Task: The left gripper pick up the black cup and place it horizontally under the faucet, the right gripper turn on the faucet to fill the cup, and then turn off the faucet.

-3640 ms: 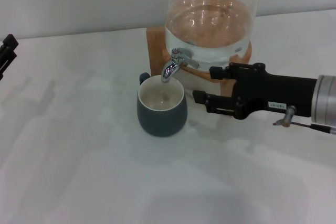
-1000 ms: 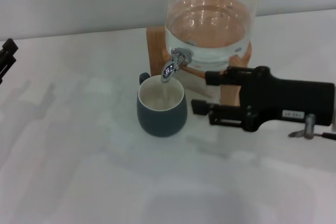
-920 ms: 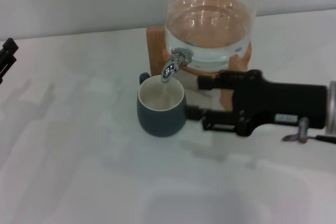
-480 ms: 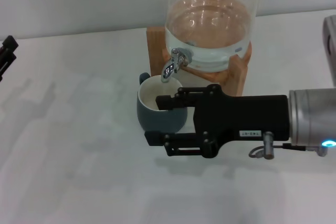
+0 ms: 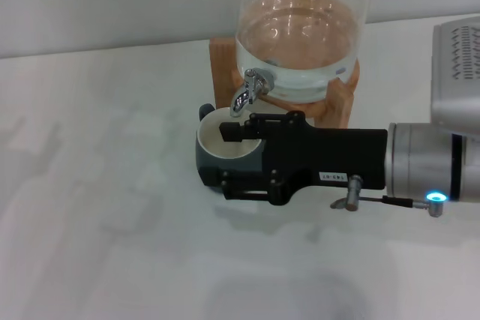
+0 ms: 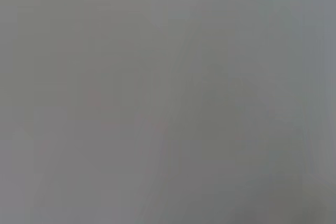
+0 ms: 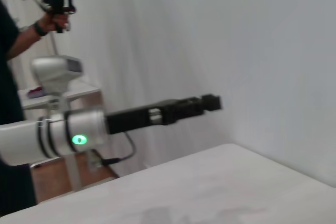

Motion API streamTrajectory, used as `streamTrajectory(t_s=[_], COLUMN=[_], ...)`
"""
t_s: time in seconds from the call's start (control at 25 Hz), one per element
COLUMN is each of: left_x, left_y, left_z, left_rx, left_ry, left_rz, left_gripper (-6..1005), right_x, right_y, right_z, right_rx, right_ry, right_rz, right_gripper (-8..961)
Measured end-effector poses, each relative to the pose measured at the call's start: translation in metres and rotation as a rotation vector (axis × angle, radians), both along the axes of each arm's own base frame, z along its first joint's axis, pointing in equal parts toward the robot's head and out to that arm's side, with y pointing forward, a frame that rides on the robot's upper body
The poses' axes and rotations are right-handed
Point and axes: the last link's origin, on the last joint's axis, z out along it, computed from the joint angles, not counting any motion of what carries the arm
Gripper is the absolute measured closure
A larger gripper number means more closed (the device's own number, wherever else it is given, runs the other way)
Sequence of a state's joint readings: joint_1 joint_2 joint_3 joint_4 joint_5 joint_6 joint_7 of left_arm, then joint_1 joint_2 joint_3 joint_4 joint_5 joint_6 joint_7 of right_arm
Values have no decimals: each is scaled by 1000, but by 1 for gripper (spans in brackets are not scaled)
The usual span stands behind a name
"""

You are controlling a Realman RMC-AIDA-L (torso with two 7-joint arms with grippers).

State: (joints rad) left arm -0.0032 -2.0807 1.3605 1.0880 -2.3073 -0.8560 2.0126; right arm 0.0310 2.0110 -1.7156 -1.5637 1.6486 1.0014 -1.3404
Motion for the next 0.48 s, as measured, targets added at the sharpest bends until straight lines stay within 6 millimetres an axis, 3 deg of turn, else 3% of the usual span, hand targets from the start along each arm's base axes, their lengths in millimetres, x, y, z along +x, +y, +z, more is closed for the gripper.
streamTrajectory(t_s=[0.24,0.48], left_x=[-4,-4], left_y=[-5,-5], left_z=[7,4], left_rx=[14,0], left_ry=[-32,-7], left_rz=[23,23], left_gripper=[300,219], right_x=[-5,-17], right_y=[3,6], right_z=[-9,-13], right_rx=[37,82], right_ry=[-29,-65], right_rz=[-41,-36], right_gripper=[273,273])
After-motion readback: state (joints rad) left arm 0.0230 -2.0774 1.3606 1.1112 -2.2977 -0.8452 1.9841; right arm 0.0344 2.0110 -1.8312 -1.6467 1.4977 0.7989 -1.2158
